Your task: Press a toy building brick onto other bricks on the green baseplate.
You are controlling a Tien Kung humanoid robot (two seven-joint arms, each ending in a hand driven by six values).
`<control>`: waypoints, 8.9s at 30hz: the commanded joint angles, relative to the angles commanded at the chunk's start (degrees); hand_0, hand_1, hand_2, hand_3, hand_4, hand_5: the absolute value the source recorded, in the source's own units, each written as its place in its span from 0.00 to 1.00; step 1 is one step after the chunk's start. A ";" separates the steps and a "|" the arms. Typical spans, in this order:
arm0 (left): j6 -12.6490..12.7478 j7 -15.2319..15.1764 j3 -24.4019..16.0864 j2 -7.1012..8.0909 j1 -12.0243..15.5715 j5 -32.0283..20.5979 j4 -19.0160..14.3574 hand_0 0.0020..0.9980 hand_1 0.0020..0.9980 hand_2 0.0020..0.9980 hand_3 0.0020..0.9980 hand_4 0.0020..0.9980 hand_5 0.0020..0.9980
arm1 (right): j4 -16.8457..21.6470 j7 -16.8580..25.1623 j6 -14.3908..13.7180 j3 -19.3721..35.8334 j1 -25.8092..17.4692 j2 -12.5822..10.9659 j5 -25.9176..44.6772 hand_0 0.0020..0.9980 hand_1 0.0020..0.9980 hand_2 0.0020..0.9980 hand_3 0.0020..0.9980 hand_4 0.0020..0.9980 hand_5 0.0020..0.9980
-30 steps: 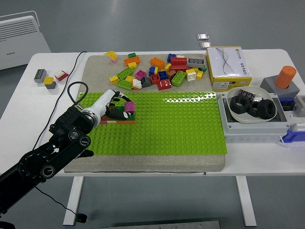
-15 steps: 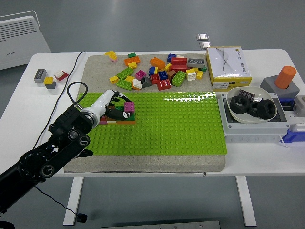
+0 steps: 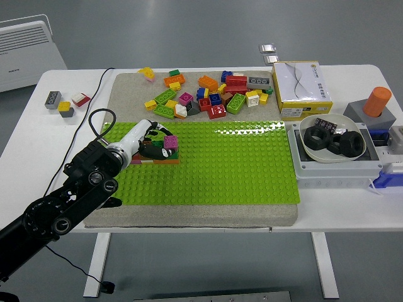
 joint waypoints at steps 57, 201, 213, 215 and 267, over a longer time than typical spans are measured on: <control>-1.06 -0.42 -0.87 -0.06 0.06 -0.04 0.23 0.86 0.90 0.90 0.58 0.46 0.00 | 0.00 0.13 0.01 -0.05 0.00 0.01 0.06 0.52 0.68 0.72 0.69 0.74 0.79; -4.44 -4.10 -5.21 5.42 1.41 14.79 -11.61 0.91 0.93 0.93 0.76 0.80 0.00 | 0.00 0.43 0.09 1.47 -0.48 0.16 -1.44 0.52 0.68 0.72 0.69 0.73 0.79; -10.87 -0.53 -1.83 6.88 1.76 31.92 -18.20 1.00 0.95 0.95 0.67 0.92 0.27 | 0.00 0.72 0.30 1.58 -0.20 -0.20 -1.55 0.52 0.68 0.72 0.69 0.72 0.78; -11.23 -0.37 -1.57 6.29 1.71 33.11 -17.47 1.00 0.95 0.95 0.67 0.92 0.27 | 0.00 0.78 0.34 1.49 -0.14 -0.25 -1.49 0.52 0.68 0.72 0.69 0.72 0.78; -11.88 -0.04 1.03 5.21 3.25 30.78 -11.80 1.00 0.97 0.97 0.68 0.93 0.31 | 0.00 1.23 0.43 1.99 -0.11 -0.13 -1.69 0.52 0.68 0.72 0.69 0.73 0.78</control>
